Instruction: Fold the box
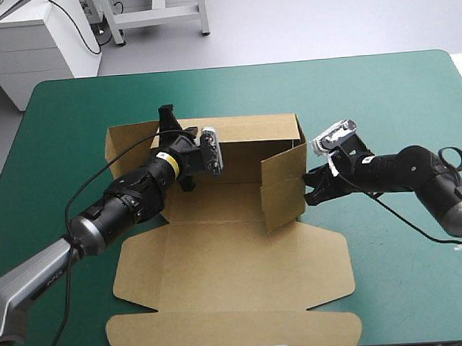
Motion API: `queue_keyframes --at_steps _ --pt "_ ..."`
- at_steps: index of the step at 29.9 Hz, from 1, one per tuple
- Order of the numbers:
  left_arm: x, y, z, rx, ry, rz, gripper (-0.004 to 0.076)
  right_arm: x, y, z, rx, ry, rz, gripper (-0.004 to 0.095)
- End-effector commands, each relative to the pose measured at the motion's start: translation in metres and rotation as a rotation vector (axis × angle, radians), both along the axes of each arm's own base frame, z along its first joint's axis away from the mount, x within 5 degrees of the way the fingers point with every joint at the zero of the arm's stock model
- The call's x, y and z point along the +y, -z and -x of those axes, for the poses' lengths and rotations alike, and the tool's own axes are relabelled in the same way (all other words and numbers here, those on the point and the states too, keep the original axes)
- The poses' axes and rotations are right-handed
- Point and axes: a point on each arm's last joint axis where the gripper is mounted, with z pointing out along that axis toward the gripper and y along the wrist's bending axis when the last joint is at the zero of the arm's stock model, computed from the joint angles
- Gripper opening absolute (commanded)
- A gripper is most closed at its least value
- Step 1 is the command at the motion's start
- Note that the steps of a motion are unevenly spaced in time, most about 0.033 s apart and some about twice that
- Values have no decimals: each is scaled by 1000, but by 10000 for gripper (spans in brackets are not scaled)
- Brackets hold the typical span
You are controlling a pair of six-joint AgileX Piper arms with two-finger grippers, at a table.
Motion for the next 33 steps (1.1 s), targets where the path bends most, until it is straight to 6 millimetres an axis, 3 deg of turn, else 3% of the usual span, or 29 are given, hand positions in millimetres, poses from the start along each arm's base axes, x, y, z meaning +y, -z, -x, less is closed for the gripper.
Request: queue_keyframes --at_steps 1,5,7,17,22,28,30,33 --pt "-5 -12 -1 1 -19 73 -8 -1 -22 -1 -121 21 -44 368" --pt "-10 -15 -1 -7 13 110 -8 2 -21 -4 -150 -11 -49 608" --pt "-11 -16 -1 -10 23 125 -8 3 -19 -9 -167 -10 -54 679" --pt "-16 -18 1 11 41 217 -3 10 8 -32 -114 -16 -85 689" --pt "-15 -18 1 28 27 238 -1 8 9 -35 -134 11 -68 687" --pt "-17 -18 2 56 20 294 -1 5 17 -40 -102 57 -39 602" --pt "-17 -18 2 57 20 296 -1 4 17 -40 -88 70 -50 512" --pt "-17 -19 2 55 25 302 -1 6 16 -37 -67 64 -66 286"
